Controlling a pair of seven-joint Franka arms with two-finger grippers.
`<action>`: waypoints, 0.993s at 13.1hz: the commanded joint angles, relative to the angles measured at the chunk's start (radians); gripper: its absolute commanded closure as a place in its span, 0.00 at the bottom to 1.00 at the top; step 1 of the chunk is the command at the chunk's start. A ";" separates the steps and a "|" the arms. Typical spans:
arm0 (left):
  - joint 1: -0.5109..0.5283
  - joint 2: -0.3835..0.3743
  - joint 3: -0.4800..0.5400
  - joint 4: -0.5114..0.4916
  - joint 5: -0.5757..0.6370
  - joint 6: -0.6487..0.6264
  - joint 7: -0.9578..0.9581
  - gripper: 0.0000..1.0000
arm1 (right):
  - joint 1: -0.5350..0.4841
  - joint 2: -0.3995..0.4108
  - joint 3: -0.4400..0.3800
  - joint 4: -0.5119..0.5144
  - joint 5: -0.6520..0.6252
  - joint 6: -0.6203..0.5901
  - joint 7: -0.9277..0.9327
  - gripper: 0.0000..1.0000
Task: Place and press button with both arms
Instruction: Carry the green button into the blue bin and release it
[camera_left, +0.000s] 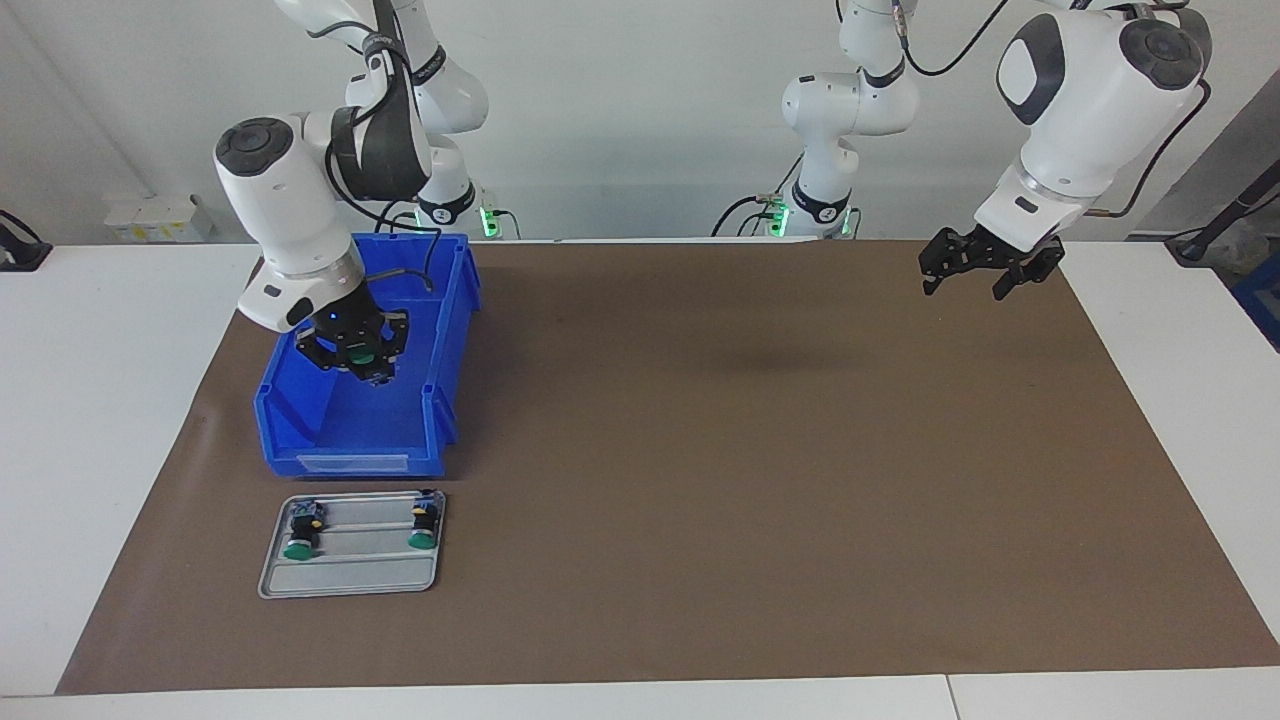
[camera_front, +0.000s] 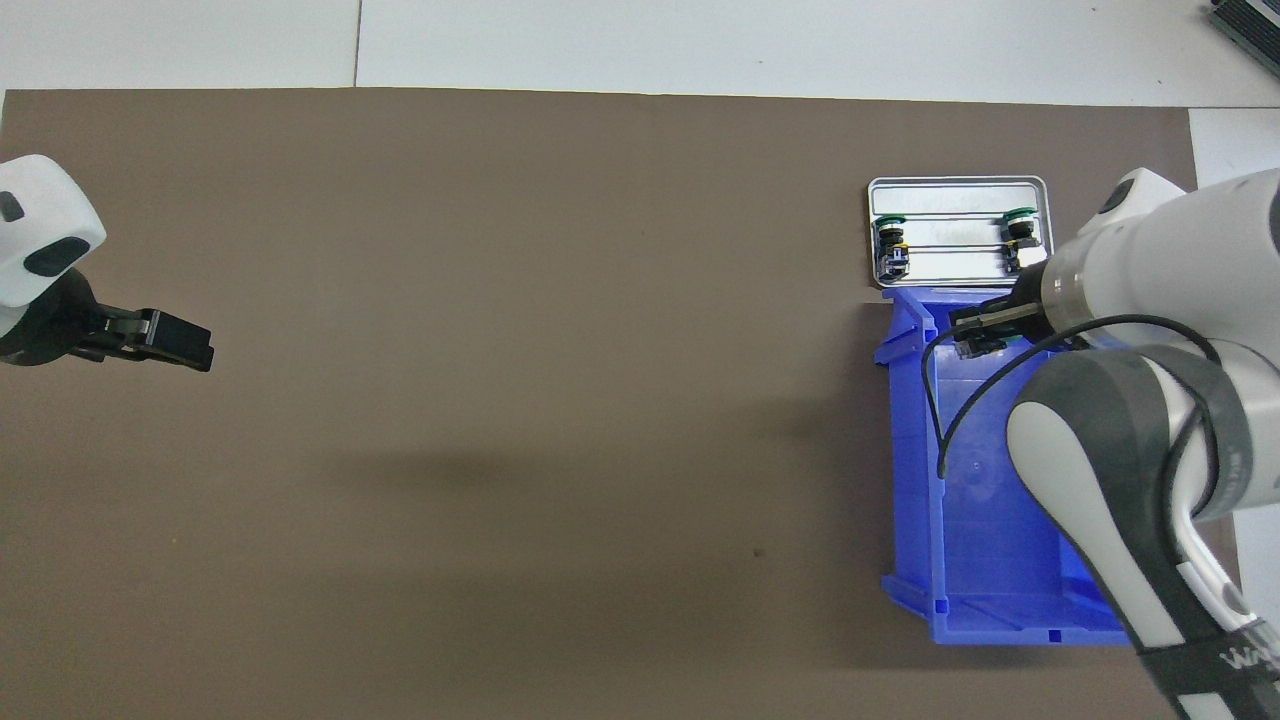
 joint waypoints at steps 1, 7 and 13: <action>0.009 -0.013 -0.006 -0.005 0.013 0.007 0.006 0.00 | -0.032 -0.008 0.010 -0.122 0.026 0.140 -0.027 1.00; 0.009 -0.013 -0.006 -0.006 0.013 0.007 0.006 0.00 | -0.067 0.076 0.009 -0.197 0.026 0.308 0.017 1.00; 0.007 -0.013 -0.006 -0.005 0.013 0.007 0.006 0.00 | -0.061 0.139 0.009 -0.214 0.024 0.440 0.091 0.95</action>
